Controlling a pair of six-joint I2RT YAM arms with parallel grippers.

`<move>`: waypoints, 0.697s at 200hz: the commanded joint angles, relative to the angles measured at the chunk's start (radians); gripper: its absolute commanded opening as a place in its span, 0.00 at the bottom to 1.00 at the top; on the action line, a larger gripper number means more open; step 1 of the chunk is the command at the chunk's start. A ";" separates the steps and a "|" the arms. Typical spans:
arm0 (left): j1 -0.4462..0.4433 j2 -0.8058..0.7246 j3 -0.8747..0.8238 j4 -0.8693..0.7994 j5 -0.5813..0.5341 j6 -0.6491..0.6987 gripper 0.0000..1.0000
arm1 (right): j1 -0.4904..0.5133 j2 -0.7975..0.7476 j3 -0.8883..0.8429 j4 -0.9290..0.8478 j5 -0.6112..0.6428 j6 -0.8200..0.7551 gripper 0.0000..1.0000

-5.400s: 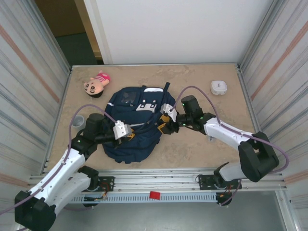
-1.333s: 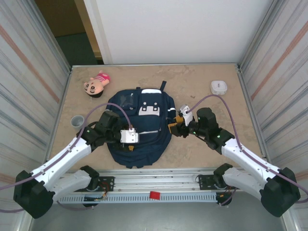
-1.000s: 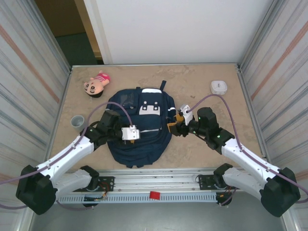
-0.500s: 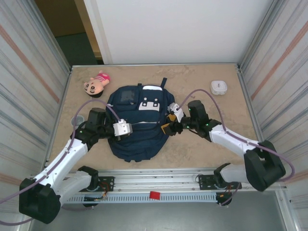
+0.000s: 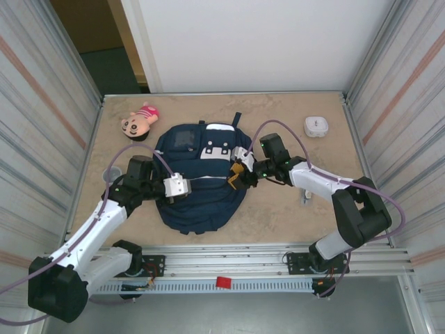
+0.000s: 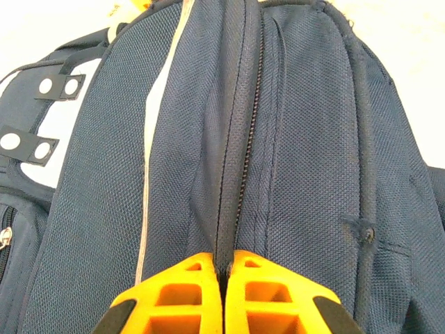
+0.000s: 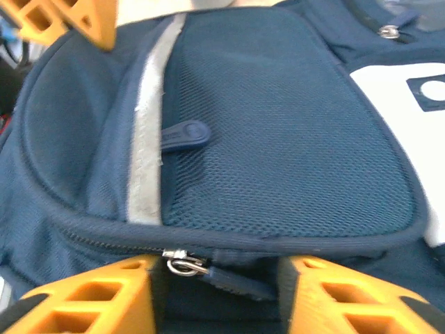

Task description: Pack the student bag

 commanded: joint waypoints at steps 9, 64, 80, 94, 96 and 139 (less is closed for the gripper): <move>0.011 0.005 0.040 0.073 0.049 -0.044 0.00 | 0.015 -0.042 0.006 -0.092 -0.086 -0.021 0.25; 0.022 -0.004 0.034 0.116 0.058 -0.080 0.00 | 0.017 -0.090 0.007 -0.129 -0.131 0.021 0.01; 0.022 -0.003 0.033 0.122 0.063 -0.090 0.00 | 0.020 -0.090 0.010 -0.115 -0.134 0.045 0.00; 0.022 -0.004 0.034 0.136 0.058 -0.115 0.00 | 0.027 -0.092 0.012 -0.105 -0.137 0.067 0.00; 0.022 -0.004 0.034 0.138 0.056 -0.122 0.00 | 0.028 -0.092 0.014 -0.105 -0.135 0.071 0.00; 0.010 -0.012 0.043 0.195 -0.055 -0.239 0.00 | 0.081 -0.145 0.052 -0.155 -0.089 0.208 0.00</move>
